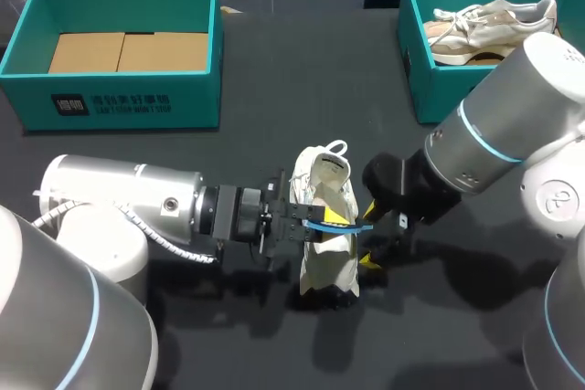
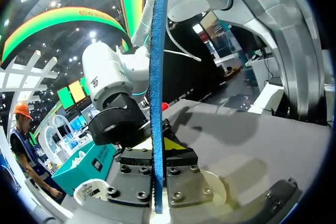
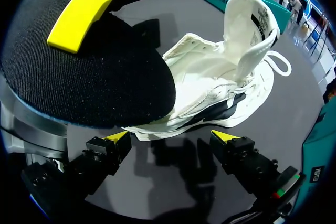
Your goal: Take the shoe out of the shoebox, open the shoe tongue, remove and reinsert the insole, then place the shoe into the shoebox
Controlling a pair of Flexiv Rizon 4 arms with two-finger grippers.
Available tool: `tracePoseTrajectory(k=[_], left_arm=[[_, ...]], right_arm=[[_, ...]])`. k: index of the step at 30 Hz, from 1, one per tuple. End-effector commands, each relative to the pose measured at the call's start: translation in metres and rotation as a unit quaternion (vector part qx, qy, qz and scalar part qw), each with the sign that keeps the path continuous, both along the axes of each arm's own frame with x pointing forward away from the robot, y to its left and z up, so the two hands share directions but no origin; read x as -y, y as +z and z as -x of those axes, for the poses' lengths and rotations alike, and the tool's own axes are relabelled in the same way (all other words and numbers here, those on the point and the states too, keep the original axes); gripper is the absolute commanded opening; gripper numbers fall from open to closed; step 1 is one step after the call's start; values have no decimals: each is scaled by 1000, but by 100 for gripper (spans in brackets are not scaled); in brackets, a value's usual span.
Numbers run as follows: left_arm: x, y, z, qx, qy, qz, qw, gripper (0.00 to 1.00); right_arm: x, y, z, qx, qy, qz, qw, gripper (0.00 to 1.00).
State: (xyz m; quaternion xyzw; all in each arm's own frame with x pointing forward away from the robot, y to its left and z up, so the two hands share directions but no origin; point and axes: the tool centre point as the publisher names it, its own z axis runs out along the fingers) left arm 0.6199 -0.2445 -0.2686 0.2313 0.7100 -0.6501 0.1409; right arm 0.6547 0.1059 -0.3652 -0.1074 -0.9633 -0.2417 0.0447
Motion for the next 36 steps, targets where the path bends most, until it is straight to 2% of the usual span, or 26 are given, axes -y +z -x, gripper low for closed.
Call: tracePoseTrajectory(k=[1,19,36], left_arm=[[3,-3,-1,-2,1,0,1000,0],[1,-15,-12,-6,2,13,1000,0],[-9,-28,-13,-1,6,29,1000,0]], right_arm=[[-1,-1,1,1,-1,1,1000,100],[-1,-1,1,1,-1,1,1000,100],[-1,-1,1,1,-1,1,1000,100]])
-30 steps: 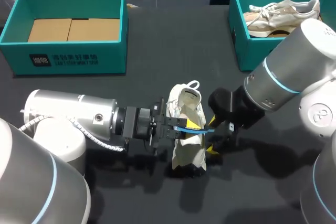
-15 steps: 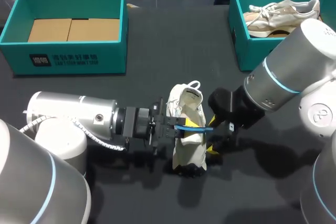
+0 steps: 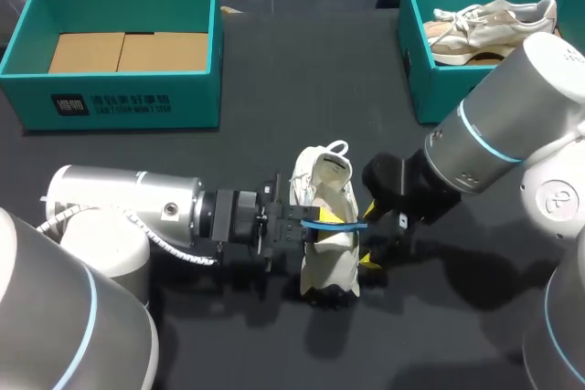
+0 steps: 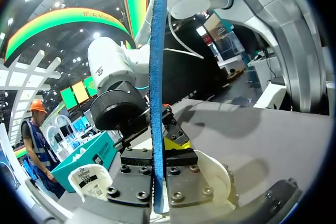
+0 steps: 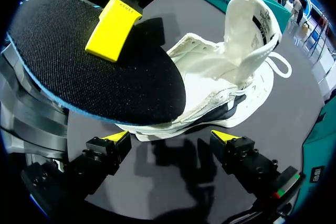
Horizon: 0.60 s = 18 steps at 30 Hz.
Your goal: Take the shoe out of the shoebox, open the shoe tongue, remove and reinsert the insole, then place the shoe into the shoebox
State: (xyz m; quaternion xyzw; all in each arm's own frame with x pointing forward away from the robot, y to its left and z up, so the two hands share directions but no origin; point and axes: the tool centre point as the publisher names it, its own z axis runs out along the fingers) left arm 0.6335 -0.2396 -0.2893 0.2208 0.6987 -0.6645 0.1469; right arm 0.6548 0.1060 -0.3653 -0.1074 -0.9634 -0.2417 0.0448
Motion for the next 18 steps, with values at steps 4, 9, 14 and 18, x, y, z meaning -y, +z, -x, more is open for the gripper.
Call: tracePoseTrajectory(k=[4,9,14,18], left_arm=[[-5,-11,2,16,-3,7,1000,0],[-6,-17,-1,24,0,9,1000,0],[-6,-21,-6,22,9,12,1000,0],[-6,-26,-12,16,18,11,1000,0]], right_arm=[[-1,-1,1,1,-1,1,1000,100],[-1,-1,1,1,-1,1,1000,100],[-1,-1,1,1,-1,1,1000,100],[-1,-1,1,1,-1,1,1000,100]])
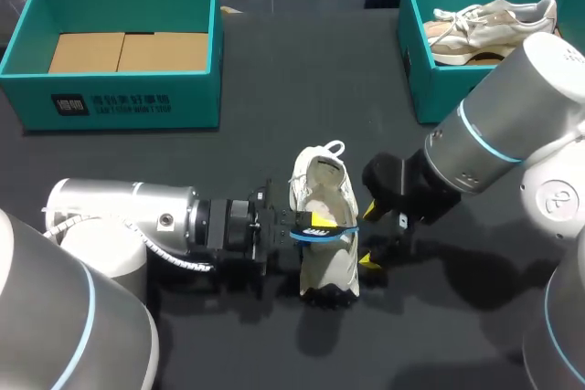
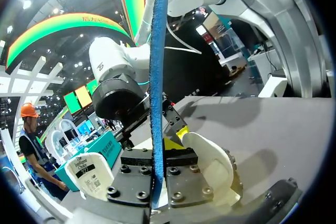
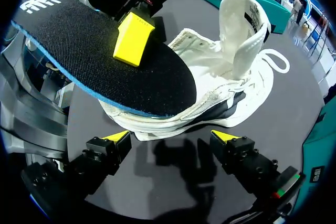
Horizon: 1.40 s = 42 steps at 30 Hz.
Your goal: Take the shoe out of the shoebox, open the shoe tongue, remove and reinsert the insole, then place the shoe into the shoebox
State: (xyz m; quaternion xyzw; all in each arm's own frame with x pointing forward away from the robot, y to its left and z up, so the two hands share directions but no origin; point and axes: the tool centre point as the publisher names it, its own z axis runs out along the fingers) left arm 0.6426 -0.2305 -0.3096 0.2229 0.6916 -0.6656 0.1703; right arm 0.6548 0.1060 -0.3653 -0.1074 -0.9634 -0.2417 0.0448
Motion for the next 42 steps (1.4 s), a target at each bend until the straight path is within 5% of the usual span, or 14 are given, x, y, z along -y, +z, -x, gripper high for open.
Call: tracePoseTrajectory(k=[1,24,36,42], left_arm=[[4,-7,-4,-3,10,-1,1000,0],[8,-39,-28,-22,41,-29,999,0],[3,-35,-29,-31,35,-28,999,0],[1,-30,-27,-31,31,-18,999,14]], right_arm=[[-1,-1,1,1,-1,1,1000,100],[-1,-1,1,1,-1,1,1000,100],[-1,-1,1,1,-1,1,1000,100],[-1,-1,1,1,-1,1,1000,100]])
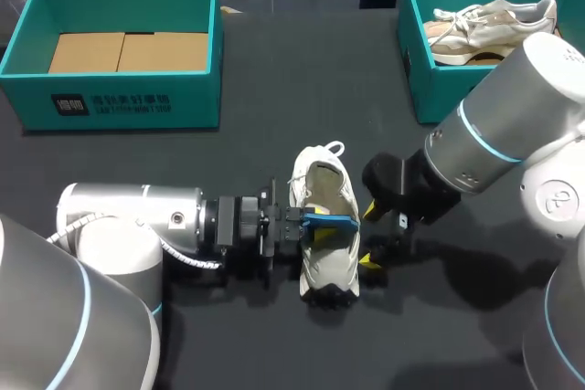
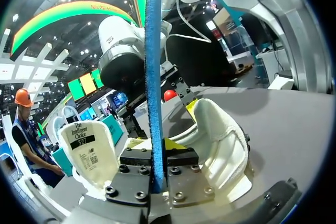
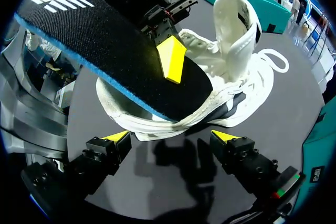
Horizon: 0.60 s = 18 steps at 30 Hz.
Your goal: Take the shoe out of the shoebox, open the shoe tongue, remove and reinsert the insole, then place the shoe into the shoebox
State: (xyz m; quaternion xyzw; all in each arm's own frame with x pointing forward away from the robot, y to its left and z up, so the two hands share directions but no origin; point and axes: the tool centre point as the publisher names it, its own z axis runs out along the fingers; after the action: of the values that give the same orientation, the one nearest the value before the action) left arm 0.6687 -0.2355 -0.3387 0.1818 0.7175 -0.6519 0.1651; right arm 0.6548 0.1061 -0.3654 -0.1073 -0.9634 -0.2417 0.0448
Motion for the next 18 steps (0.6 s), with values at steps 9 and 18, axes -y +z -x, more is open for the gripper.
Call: tracePoseTrajectory(k=[9,18], left_arm=[[-5,6,2,7,-5,10,1000,26],[-1,19,11,18,0,0,1000,30]], right_arm=[[-1,-1,1,1,-1,1,1000,100],[-1,-1,1,1,-1,1,1000,100]])
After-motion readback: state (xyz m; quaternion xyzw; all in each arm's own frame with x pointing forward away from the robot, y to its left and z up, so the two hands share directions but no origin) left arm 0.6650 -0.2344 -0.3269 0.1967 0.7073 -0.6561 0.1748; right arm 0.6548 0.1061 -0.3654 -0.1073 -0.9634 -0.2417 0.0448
